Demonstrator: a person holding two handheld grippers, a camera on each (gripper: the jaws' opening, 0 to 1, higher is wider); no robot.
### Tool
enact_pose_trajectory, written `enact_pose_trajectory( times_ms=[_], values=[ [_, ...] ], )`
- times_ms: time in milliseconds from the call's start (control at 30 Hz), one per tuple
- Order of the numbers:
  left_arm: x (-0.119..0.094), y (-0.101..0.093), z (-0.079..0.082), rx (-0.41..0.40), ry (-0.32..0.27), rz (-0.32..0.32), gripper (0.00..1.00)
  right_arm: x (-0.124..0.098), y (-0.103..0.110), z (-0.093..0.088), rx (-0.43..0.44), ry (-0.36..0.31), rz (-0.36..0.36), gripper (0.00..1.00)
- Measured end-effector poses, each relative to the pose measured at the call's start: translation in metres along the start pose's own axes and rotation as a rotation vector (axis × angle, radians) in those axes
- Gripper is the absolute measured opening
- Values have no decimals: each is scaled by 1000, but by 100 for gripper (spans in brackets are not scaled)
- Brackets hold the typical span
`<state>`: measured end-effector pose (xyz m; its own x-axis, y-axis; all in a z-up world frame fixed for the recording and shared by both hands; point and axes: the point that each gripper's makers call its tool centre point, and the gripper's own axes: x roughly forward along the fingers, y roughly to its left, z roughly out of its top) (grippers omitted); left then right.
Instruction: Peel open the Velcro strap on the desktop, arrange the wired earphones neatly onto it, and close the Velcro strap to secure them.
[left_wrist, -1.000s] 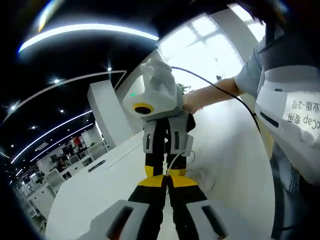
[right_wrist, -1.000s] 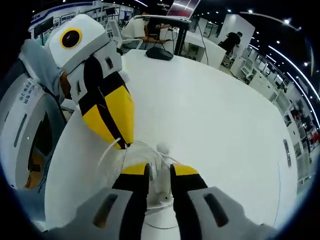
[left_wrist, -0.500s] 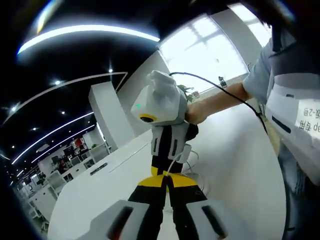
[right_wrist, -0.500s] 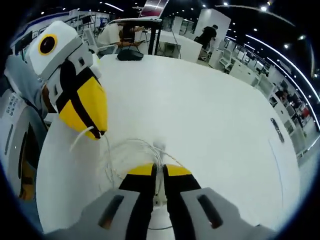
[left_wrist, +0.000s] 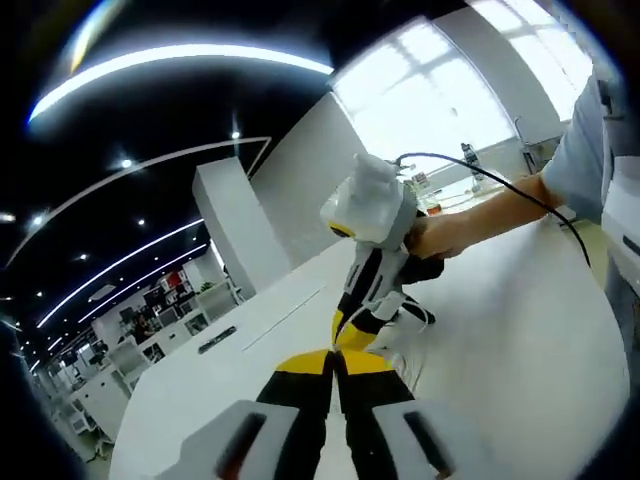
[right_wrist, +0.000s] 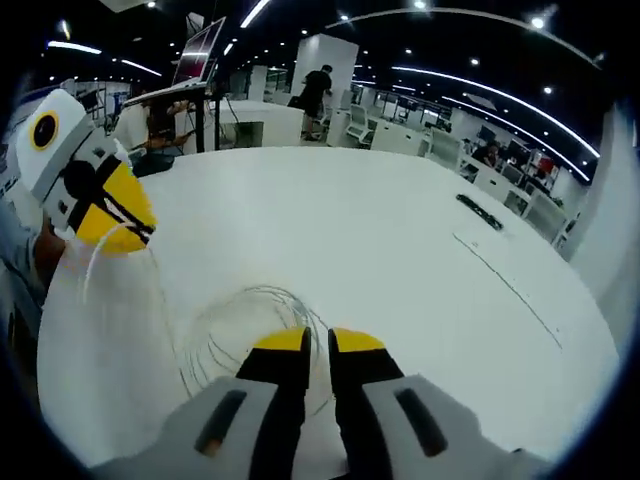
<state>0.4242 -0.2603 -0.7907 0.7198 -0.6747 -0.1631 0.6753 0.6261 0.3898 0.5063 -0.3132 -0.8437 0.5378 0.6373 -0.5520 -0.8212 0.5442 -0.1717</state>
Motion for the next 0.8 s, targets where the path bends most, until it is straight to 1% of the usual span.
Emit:
enact_pose_trajectory(
  times_ms=[67, 100, 200, 267, 333, 367, 500, 567, 633, 700, 800],
  values=[
    [6, 7, 1, -8, 3, 25, 6, -5, 1, 4, 45, -37, 20, 11],
    [10, 9, 2, -8, 4, 31, 6, -8, 0, 5, 52, -48, 22, 11],
    [15, 9, 3, -2, 12, 26, 6, -18, -6, 7, 62, -81, 15, 11],
    [17, 8, 1, 38, 36, 9, 6, -24, -10, 10, 79, -110, 14, 11],
    [18, 10, 1, 70, 48, 11, 6, -27, -8, 11, 119, -144, 41, 11],
    [18, 12, 2, 81, 50, 13, 6, -28, -9, 11, 124, -150, 49, 11],
    [18, 17, 1, 107, 35, 20, 6, -30, -8, 6, 141, -157, 63, 11],
    [18, 16, 0, 99, 14, 25, 6, -31, -7, 3, 175, -164, 79, 11],
    [18, 14, -2, 87, -4, 24, 6, -33, -6, 5, 203, -188, 107, 11],
    [19, 11, -4, 79, -16, 23, 6, -35, -10, 6, 224, -206, 118, 11],
    [18, 8, -4, 72, -26, 21, 6, -33, -12, 4, 220, -199, 121, 10]
  ],
)
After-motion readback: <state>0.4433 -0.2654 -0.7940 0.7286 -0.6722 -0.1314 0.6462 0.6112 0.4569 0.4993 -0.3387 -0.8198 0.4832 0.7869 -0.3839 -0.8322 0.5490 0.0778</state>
